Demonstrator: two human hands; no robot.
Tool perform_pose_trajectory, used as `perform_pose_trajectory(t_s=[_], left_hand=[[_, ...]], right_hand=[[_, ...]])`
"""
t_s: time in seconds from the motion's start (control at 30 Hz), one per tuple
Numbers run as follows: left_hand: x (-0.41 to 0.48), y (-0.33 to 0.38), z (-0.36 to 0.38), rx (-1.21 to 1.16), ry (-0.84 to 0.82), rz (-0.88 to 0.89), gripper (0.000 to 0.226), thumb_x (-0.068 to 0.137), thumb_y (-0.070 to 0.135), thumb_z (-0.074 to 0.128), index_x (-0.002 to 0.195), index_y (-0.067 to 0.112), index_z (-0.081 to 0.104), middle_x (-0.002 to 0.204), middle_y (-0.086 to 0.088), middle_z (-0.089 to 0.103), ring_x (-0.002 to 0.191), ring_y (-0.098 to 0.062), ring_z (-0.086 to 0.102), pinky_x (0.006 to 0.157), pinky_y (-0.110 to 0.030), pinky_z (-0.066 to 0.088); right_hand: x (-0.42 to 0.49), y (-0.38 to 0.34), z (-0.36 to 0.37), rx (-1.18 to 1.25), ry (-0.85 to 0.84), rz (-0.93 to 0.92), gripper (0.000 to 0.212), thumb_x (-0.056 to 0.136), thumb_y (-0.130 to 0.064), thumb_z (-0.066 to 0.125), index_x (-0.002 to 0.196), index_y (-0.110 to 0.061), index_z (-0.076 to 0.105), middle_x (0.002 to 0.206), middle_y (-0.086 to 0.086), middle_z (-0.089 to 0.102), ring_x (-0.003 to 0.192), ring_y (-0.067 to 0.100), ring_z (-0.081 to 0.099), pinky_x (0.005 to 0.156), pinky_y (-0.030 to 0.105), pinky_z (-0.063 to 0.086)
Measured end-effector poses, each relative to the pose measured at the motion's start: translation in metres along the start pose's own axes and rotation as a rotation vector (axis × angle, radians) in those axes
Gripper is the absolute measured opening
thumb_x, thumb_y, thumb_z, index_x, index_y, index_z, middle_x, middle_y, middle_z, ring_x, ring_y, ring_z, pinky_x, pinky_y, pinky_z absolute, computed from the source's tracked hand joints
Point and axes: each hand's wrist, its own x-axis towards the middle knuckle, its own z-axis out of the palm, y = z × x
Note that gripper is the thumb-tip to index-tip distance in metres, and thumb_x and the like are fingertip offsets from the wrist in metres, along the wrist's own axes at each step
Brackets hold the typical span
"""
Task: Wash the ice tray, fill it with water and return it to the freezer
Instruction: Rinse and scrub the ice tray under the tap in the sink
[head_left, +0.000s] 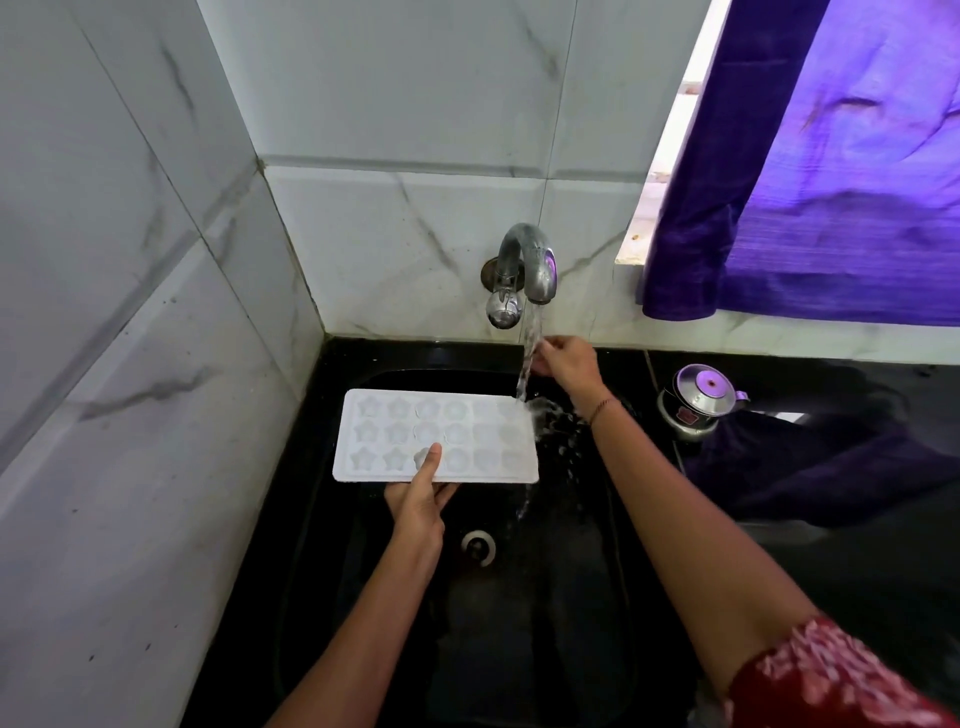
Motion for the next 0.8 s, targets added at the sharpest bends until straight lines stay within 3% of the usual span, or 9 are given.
perform_pose_trajectory(t_s=[0.1,0.2,0.23,0.3,0.37,0.47,0.57,0.67,0.8], left_hand=[[0.001,-0.001,0.001,-0.008,0.001,-0.017,0.042,0.081,0.005,0.070,0.120,0.009,0.056,0.099,-0.001,0.068,0.091,-0.020,0.067,0.068,-0.036,0.059],[0.004,-0.001,0.003,-0.027,-0.008,-0.018,0.047,0.080,0.005,0.071,0.124,0.009,0.055,0.103,-0.003,0.068,0.089,-0.018,0.068,0.063,-0.034,0.060],[0.005,-0.001,0.003,-0.030,-0.010,-0.020,0.048,0.079,0.005,0.071,0.124,0.009,0.054,0.104,-0.004,0.068,0.090,-0.019,0.067,0.062,-0.034,0.060],[0.007,-0.001,0.004,-0.032,-0.005,-0.024,0.046,0.080,0.004,0.070,0.122,0.010,0.055,0.105,-0.004,0.067,0.091,-0.020,0.067,0.064,-0.035,0.060],[0.009,-0.001,0.005,-0.032,-0.001,-0.022,0.044,0.080,0.004,0.070,0.121,0.010,0.055,0.105,-0.004,0.067,0.091,-0.020,0.066,0.066,-0.036,0.060],[0.011,-0.001,0.007,-0.032,-0.005,-0.027,0.037,0.080,0.005,0.069,0.115,0.011,0.057,0.100,-0.003,0.068,0.090,-0.020,0.067,0.066,-0.035,0.060],[0.012,-0.001,0.010,-0.046,-0.005,-0.031,0.035,0.081,0.004,0.069,0.113,0.012,0.057,0.099,-0.003,0.067,0.086,-0.018,0.067,0.064,-0.034,0.060],[0.013,0.000,0.015,-0.069,-0.011,-0.031,0.036,0.082,0.004,0.068,0.115,0.013,0.056,0.098,-0.001,0.067,0.084,-0.016,0.067,0.067,-0.035,0.060],[0.016,0.002,0.021,-0.093,-0.037,-0.020,0.029,0.083,0.003,0.067,0.106,0.018,0.059,0.099,0.000,0.067,0.086,-0.014,0.066,0.071,-0.037,0.059]], right_hand=[[0.039,-0.027,0.002,0.106,-0.080,0.050,0.027,0.088,-0.030,0.064,0.092,-0.004,0.066,0.085,0.009,0.069,0.070,0.015,0.064,0.075,0.029,0.057],[0.074,-0.035,0.010,-0.071,-0.147,0.029,0.019,0.087,-0.025,0.063,0.096,-0.010,0.065,0.102,0.013,0.069,0.082,0.020,0.065,0.079,0.034,0.057],[0.083,-0.035,0.012,-0.125,-0.152,0.025,0.026,0.081,-0.032,0.069,0.095,-0.010,0.064,0.102,0.013,0.069,0.084,0.020,0.065,0.079,0.034,0.057],[0.094,-0.034,0.014,-0.177,-0.159,0.059,0.074,0.047,-0.062,0.080,0.092,-0.005,0.065,0.092,0.010,0.071,0.081,0.020,0.068,0.074,0.034,0.059],[0.111,-0.025,0.017,-0.127,-0.156,0.093,0.102,0.019,-0.070,0.081,0.095,-0.005,0.065,0.086,0.008,0.072,0.078,0.018,0.070,0.070,0.035,0.059],[0.103,-0.029,0.016,0.049,-0.173,0.153,0.071,0.047,-0.042,0.092,0.098,-0.002,0.064,0.091,0.012,0.072,0.074,0.020,0.071,0.067,0.035,0.059],[0.100,-0.026,0.017,0.148,-0.195,0.143,0.031,0.073,-0.021,0.080,0.095,-0.007,0.064,0.097,0.011,0.070,0.077,0.018,0.069,0.072,0.034,0.059],[0.098,-0.024,0.017,0.213,-0.207,0.183,0.062,0.055,-0.030,0.089,0.101,0.001,0.062,0.095,0.016,0.071,0.071,0.022,0.069,0.062,0.033,0.055],[0.094,-0.026,0.020,0.293,-0.210,0.183,0.075,0.048,-0.033,0.090,0.106,0.002,0.057,0.087,0.012,0.067,0.064,0.019,0.065,0.056,0.029,0.052]])
